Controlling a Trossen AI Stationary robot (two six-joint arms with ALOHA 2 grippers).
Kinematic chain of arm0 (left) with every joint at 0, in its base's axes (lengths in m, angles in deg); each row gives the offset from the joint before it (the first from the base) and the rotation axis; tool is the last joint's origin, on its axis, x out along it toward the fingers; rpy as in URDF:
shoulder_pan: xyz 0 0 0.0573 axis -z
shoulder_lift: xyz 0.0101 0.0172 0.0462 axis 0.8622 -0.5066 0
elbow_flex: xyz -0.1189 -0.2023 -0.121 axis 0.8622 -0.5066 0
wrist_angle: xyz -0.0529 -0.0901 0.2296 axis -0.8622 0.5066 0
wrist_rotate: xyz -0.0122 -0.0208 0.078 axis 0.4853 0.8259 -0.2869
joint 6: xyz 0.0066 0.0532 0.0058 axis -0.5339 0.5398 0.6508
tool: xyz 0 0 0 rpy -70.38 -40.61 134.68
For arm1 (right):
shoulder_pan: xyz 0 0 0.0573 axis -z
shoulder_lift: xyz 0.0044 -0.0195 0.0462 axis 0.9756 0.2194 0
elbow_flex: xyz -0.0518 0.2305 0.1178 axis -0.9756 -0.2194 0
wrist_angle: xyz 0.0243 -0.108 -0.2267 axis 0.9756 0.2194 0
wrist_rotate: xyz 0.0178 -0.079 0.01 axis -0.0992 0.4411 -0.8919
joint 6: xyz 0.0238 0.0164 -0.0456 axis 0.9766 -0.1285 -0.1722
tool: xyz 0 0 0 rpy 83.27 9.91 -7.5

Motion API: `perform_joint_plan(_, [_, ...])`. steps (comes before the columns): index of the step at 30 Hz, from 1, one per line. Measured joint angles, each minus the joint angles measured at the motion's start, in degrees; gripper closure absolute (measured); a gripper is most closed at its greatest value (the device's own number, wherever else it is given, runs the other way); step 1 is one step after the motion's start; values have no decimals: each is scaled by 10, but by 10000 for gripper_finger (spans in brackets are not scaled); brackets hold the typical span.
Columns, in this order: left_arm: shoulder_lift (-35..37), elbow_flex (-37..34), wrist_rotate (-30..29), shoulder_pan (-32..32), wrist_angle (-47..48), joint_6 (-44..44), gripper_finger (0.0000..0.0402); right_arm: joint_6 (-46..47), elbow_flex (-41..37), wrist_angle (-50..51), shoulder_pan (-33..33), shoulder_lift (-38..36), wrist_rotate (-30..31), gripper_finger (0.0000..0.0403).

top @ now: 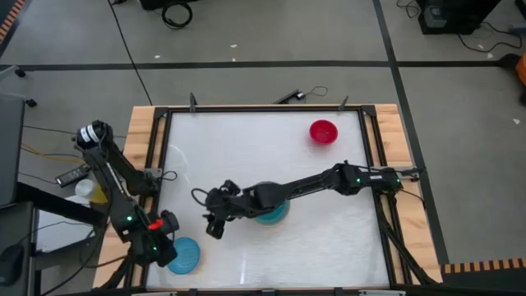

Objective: Nest bowls inside each other
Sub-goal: Stack the light blue bowl on top of the blue bowl

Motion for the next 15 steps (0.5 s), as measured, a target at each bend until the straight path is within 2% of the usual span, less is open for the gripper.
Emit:
perform_joint_plan(6, [-41,-41,0,0,-103,0,295,-14,0,96,6,-51,51,175])
perform_joint_plan(12, [-55,-47,-10,-8,-122,-1,385,-10,-14,213,7,-88,94,176])
perform_joint_plan(15, [-55,-48,-30,-14,-120,-1,389,2,-33,252,5,-109,115,181])
